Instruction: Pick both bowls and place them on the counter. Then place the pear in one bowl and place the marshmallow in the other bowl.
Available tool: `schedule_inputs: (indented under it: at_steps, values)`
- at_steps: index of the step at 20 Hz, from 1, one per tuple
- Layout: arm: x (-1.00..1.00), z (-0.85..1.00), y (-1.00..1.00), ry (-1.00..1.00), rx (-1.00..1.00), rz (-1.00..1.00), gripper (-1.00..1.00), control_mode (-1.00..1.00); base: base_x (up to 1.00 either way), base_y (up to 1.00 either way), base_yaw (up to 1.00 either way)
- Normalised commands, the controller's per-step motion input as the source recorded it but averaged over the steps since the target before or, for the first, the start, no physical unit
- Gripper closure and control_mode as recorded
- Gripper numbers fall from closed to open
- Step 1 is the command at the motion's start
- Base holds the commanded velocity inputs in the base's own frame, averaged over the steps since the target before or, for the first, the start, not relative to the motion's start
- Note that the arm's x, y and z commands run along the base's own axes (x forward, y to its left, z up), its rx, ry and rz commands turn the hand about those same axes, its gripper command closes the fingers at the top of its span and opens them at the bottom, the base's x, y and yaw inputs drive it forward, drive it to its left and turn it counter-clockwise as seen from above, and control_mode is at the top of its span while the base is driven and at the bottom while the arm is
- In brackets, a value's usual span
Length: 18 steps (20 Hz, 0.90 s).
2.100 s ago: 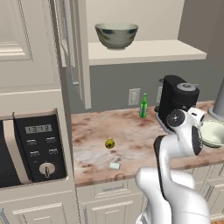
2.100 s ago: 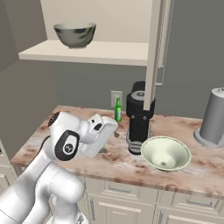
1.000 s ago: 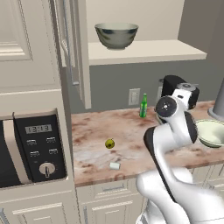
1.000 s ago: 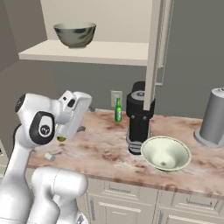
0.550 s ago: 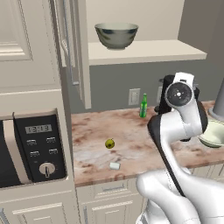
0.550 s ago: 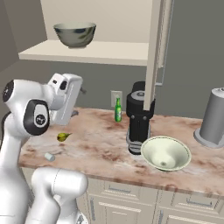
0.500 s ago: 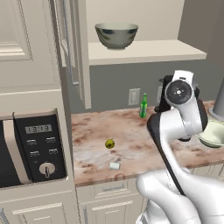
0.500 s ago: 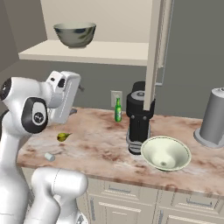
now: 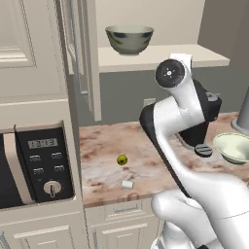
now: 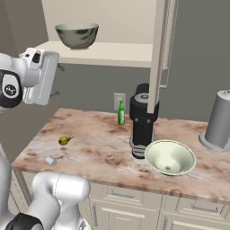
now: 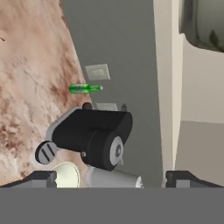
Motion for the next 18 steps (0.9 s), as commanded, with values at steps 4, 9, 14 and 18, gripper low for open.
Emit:
schedule_inputs:
  at_steps: [4,9,14,18]
  values:
    - [0.38,0.33,0.33,0.03,-0.08,0.00,-1.00,-1.00,0.00,0.00,0.00]
    - [0.51,0.14,0.14,0.00,-0.02,0.04,-1.00,-1.00,0.00,0.00,0.00]
    - [0.43,0.13,0.13,-0.01,0.00,0.05,-1.00,-1.00,0.00,0.00,0.00]
    - [0.28,0.28,0.02,-0.06,0.00,0.01,-1.00,-1.00,0.00,0.00,0.00]
